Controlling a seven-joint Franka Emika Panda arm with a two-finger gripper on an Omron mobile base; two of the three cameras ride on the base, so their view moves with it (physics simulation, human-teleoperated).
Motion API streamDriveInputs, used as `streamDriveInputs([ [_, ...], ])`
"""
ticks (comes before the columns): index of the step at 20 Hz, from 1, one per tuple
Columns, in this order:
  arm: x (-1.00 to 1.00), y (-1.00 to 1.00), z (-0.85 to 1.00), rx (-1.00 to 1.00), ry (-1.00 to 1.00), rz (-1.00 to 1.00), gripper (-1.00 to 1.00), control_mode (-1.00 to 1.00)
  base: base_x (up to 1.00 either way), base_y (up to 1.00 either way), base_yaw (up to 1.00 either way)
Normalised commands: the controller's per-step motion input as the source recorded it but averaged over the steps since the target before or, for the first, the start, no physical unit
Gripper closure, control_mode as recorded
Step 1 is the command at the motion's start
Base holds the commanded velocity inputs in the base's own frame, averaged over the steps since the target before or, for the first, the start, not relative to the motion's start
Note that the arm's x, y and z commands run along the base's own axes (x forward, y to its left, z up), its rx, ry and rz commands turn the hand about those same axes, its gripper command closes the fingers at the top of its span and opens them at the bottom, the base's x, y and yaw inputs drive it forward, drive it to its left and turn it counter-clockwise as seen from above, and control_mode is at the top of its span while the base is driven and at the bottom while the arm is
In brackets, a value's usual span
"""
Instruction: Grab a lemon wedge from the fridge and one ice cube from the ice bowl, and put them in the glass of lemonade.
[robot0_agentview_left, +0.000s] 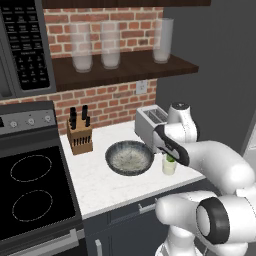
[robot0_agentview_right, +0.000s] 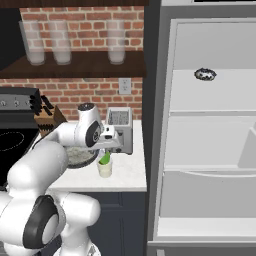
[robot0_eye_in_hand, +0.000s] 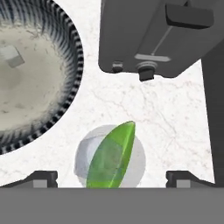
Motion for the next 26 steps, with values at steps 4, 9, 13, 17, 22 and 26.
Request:
streamDriveInputs([
  [4,-0.41,0.0,0.1,0.01,-0.18,0.03,-1.0,-1.0,0.0,0.0,0.0],
  [9,-0.35,0.0,0.12,0.0,-0.18,0.04,-1.0,-1.0,0.0,0.0,0.0],
  [13,-0.11,0.0,0.12,0.0,-0.1,0.04,-1.0,-1.0,0.0,0.0,0.0],
  [17,-0.16,0.03,0.16,0.0,-0.11,0.04,-1.0,-1.0,0.0,0.0,0.0],
  [22,-0.04,0.01,0.26,0.0,-0.08,0.02,-1.0,-1.0,0.0,0.0,0.0],
  [26,0.25,-0.02,0.46,0.09,-0.02,0.0,-1.0,-1.0,0.0,0.0,0.0],
])
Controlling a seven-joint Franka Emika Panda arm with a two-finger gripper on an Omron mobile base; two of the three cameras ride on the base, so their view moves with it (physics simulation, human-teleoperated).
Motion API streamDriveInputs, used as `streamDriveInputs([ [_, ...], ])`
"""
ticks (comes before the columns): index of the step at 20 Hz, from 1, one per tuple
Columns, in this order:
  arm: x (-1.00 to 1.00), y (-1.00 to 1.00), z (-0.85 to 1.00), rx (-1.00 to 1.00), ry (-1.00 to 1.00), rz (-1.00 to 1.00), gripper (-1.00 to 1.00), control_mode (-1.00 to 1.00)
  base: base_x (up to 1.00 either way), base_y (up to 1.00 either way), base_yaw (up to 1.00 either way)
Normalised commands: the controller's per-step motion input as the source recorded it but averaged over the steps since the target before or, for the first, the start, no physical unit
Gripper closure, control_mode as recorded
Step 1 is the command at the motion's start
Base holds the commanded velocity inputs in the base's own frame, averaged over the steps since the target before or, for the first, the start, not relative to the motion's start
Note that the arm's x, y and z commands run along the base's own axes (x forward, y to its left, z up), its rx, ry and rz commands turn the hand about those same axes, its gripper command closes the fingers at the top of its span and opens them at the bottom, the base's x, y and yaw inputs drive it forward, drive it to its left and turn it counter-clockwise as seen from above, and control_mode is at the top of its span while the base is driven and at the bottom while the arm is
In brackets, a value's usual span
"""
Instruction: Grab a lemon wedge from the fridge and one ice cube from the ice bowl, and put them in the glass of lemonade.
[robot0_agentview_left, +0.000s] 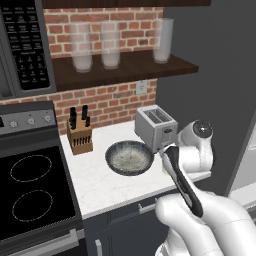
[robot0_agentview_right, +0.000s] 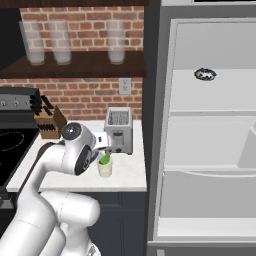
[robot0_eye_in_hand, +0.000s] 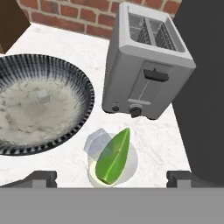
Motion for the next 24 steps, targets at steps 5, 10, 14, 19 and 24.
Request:
streamDriveInputs([
  [5,0.08,-0.09,0.5,0.15,-0.01,0.0,-1.0,-1.0,0.0,0.0,0.0],
  [10,0.0,-0.01,0.49,0.14,-0.05,0.03,-1.0,-1.0,0.0,0.0,0.0],
  [14,-0.37,0.0,0.49,0.15,-0.09,0.07,-1.0,-1.0,0.0,0.0,0.0],
  [19,-0.86,0.09,0.36,0.14,-0.07,0.1,-1.0,-1.0,0.0,0.0,0.0],
  [24,-1.0,0.41,0.28,0.07,-0.11,0.16,-1.0,-1.0,0.0,0.0,0.0],
])
